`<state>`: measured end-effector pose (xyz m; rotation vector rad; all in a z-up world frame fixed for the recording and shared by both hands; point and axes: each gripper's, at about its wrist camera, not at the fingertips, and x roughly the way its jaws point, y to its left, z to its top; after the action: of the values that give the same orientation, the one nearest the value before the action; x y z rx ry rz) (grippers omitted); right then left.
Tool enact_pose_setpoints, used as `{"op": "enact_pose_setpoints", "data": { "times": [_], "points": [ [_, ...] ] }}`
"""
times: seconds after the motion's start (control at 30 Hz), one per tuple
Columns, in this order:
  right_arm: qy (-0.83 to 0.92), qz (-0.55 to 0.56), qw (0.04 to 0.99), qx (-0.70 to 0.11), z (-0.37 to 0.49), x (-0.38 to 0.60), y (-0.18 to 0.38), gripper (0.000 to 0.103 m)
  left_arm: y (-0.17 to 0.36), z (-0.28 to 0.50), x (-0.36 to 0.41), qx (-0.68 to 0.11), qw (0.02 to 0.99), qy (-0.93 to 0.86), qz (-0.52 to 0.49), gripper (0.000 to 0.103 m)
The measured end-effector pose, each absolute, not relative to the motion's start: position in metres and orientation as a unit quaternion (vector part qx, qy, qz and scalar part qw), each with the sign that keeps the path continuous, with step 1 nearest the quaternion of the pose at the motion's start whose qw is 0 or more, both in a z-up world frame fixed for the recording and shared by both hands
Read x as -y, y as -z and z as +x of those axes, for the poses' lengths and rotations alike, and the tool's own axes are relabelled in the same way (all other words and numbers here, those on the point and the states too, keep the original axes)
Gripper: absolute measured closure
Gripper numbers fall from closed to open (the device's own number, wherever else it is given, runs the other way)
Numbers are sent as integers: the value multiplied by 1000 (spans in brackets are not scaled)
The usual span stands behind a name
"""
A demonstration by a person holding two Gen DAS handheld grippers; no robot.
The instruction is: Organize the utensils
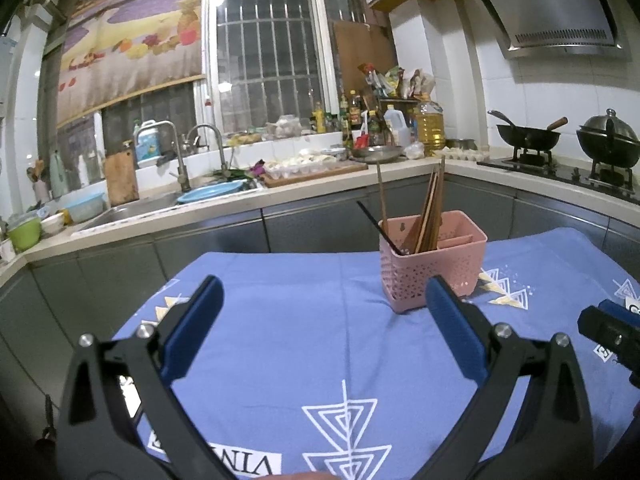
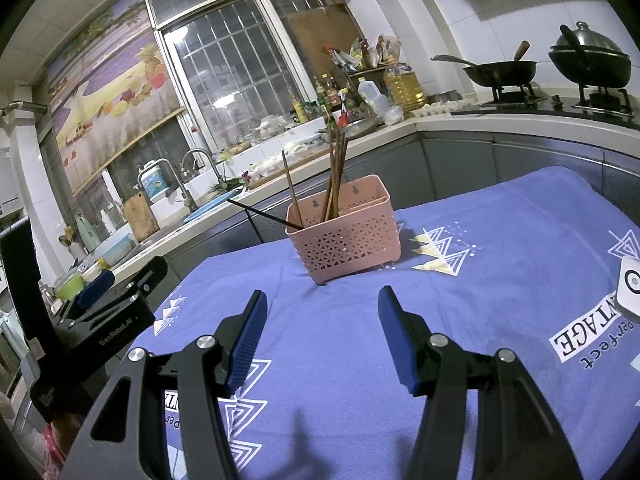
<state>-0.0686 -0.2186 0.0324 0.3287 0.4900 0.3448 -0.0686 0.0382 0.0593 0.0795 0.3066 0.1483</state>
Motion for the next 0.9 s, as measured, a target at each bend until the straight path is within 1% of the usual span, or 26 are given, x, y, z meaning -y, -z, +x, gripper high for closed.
{"op": "enact_pose_setpoints", "data": {
  "times": [0.37, 0.9],
  "points": [
    [-168, 162, 942, -242, -68, 219, -31, 44, -51, -65, -46, -163, 983, -64, 46, 6],
    [-167, 163, 941, -245, -68, 221, -29, 44, -42, -54, -37, -186, 980, -50, 55, 6]
  ]
}}
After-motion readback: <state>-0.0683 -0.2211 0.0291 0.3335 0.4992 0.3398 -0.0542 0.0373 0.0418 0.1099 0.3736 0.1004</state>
